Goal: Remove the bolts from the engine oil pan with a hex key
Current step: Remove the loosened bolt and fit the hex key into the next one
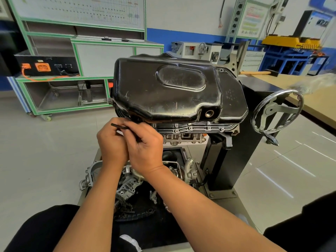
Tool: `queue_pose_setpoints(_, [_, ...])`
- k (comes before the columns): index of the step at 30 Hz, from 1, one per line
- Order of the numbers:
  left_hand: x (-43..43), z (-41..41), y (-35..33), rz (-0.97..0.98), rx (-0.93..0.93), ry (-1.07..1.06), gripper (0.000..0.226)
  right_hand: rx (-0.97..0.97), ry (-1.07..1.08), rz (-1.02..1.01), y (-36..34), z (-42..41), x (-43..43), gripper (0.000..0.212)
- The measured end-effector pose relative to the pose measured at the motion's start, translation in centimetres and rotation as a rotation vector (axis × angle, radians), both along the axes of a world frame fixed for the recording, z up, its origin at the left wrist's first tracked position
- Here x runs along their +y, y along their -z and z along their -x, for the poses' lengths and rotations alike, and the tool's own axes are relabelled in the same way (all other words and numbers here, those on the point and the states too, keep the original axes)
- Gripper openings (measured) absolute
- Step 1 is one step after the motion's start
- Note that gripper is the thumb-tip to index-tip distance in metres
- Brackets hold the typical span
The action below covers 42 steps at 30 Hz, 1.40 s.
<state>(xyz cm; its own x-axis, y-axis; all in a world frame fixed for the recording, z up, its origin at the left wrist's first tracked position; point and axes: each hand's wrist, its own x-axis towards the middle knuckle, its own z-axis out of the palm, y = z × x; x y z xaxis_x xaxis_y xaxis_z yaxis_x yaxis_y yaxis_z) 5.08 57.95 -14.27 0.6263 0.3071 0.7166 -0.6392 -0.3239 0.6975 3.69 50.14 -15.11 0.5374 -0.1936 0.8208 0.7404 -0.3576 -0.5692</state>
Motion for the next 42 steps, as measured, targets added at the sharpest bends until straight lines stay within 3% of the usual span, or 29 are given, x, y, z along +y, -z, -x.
queue_pose_setpoints(6, [0.4,-0.1,0.9,-0.089,-0.025,0.002,0.016,0.008,0.015,-0.003,-0.1,-0.2,0.0,0.016])
queue_pose_setpoints(13, [-0.2,-0.4,0.6,0.055,0.05,-0.024,0.019,0.012,-0.012,-0.007,0.1,0.1,0.4,0.016])
queue_pose_setpoints(19, [0.1,0.0,1.4,-0.102,-0.034,-0.033,0.023,-0.01,0.015,-0.015,0.0,-0.1,0.3,0.014])
queue_pose_setpoints(26, [0.4,-0.6,1.2,-0.102,-0.036,-0.092,0.015,0.034,-0.021,-0.018,0.6,0.1,0.2,0.015])
queue_pose_setpoints(33, [0.1,-1.7,1.9,-0.192,0.211,-0.09,0.02,0.004,-0.015,-0.05,1.1,-0.3,-0.4,0.015])
queue_pose_setpoints(37, [-0.2,-1.5,1.3,-0.185,0.208,-0.053,0.011,-0.037,0.009,-0.021,1.9,0.1,-1.2,0.015])
queue_pose_setpoints(40, [-0.2,-1.5,1.5,-0.248,0.139,-0.062,0.019,-0.049,0.01,-0.015,2.1,0.3,-1.2,0.014])
queue_pose_setpoints(42, [-0.1,-1.6,1.9,-0.29,0.089,-0.105,0.008,-0.039,0.005,-0.019,2.0,0.3,-1.1,0.014])
